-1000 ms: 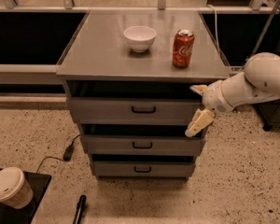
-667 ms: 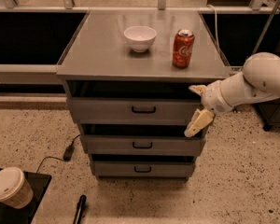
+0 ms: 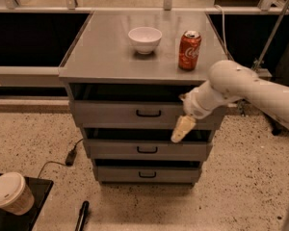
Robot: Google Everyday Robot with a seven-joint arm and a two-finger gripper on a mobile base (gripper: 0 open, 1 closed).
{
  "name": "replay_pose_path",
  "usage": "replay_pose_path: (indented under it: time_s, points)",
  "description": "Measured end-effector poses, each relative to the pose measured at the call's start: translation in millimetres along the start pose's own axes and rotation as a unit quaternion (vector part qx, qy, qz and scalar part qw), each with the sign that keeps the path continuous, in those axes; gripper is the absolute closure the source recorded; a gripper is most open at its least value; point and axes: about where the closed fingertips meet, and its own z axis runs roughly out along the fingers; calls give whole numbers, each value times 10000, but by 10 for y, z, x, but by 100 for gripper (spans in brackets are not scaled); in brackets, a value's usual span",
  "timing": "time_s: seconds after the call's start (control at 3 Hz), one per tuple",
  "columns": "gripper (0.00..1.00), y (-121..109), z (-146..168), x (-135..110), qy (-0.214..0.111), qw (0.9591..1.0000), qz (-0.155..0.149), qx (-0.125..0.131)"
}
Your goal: Open top drawer
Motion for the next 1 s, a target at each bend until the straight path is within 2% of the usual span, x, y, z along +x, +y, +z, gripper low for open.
replay_pose_path:
  time_s: [0.33,0.67,1.0]
  points:
    - [0,-57,397,-30,423,9990,136,103]
    - [0,-57,397,-30,423,9990,135,103]
    - [9,-57,397,-30,424,9990,135,102]
